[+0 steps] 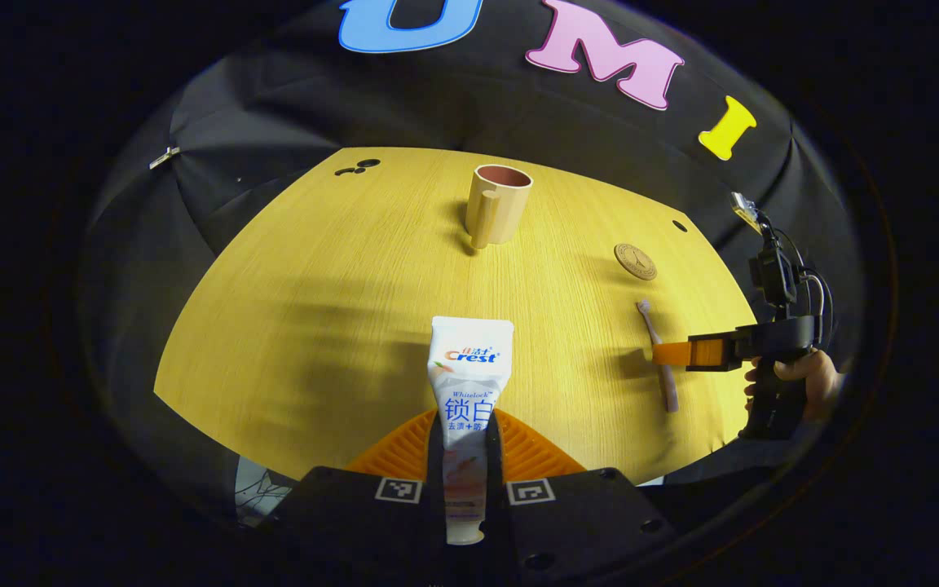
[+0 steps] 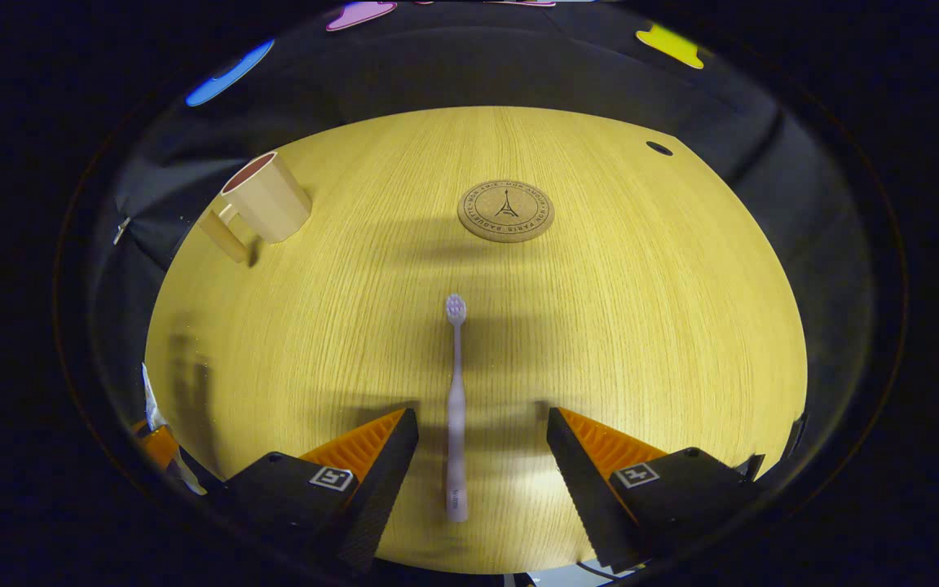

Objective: Put the toothbrush and toothpaste on the desktop into the cup, then pick up the cup and place it on the coaster on the desktop.

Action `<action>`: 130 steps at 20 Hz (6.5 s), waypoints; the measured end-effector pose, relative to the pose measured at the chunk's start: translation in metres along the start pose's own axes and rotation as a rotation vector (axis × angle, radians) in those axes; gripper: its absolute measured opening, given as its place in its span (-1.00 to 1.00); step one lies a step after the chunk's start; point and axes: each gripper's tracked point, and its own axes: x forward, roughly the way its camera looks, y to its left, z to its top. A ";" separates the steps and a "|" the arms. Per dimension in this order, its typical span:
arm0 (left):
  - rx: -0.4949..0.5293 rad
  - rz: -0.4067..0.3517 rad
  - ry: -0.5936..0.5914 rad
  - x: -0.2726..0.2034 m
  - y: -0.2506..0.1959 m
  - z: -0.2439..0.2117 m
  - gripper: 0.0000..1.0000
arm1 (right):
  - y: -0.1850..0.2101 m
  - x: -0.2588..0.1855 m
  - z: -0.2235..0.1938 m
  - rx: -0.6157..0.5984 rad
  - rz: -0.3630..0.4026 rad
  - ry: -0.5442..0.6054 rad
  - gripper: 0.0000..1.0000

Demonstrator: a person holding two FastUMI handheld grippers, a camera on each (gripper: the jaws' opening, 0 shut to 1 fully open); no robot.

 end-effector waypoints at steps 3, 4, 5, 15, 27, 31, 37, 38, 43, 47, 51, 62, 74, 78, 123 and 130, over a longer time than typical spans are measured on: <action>0.009 -0.012 -0.003 -0.002 0.000 0.002 -0.53 | 0.008 0.004 -0.013 0.006 0.012 0.054 0.90; 0.011 -0.017 -0.003 -0.003 0.000 0.002 -0.53 | 0.007 0.004 -0.017 -0.001 -0.002 0.071 0.78; 0.012 -0.023 -0.001 -0.002 0.001 0.001 -0.53 | 0.005 0.007 -0.012 -0.013 -0.012 0.056 0.70; 0.010 -0.050 0.041 0.001 0.001 -0.002 -0.53 | 0.006 0.009 -0.008 0.001 0.014 0.075 -0.84; -0.029 -0.059 -0.058 -0.012 0.012 0.043 -0.53 | -0.013 -0.012 0.000 0.056 0.066 0.028 -0.87; -0.030 -0.098 -0.143 -0.014 0.009 0.103 -0.53 | -0.016 -0.033 0.013 0.088 0.099 -0.011 -0.87; -0.042 -0.179 -0.280 -0.005 -0.016 0.201 -0.53 | -0.019 -0.059 0.028 0.118 0.126 -0.077 -0.87; -0.038 -0.188 -0.304 -0.002 -0.020 0.219 -0.53 | -0.020 -0.063 0.030 0.118 0.128 -0.089 -0.87; -0.014 -0.235 -0.406 0.026 -0.037 0.285 -0.53 | -0.025 -0.080 0.031 0.140 0.132 -0.108 -0.87; -0.057 -0.302 -0.467 0.062 -0.050 0.318 -0.54 | -0.034 -0.090 0.025 0.171 0.123 -0.109 -0.87; -0.066 -0.349 -0.518 0.093 -0.054 0.337 -0.54 | -0.045 -0.095 0.016 0.195 0.113 -0.103 -0.87; 0.012 -0.327 -0.554 0.151 -0.043 0.326 -0.51 | -0.046 -0.077 -0.001 0.222 0.120 -0.053 -0.87; 0.067 -0.173 -0.568 0.082 -0.013 0.286 0.96 | -0.001 -0.076 0.085 0.066 0.252 -0.218 -0.87; 0.059 -0.091 -0.558 0.041 -0.001 0.246 0.96 | 0.033 -0.086 0.139 0.009 0.344 -0.324 -0.87; -0.213 -0.101 -0.511 0.025 0.020 0.129 0.96 | 0.208 0.008 0.262 -0.039 0.457 -0.804 -0.43; -0.162 -0.098 -0.511 0.026 0.009 0.144 0.96 | 0.137 -0.005 0.274 0.021 0.378 -0.832 0.96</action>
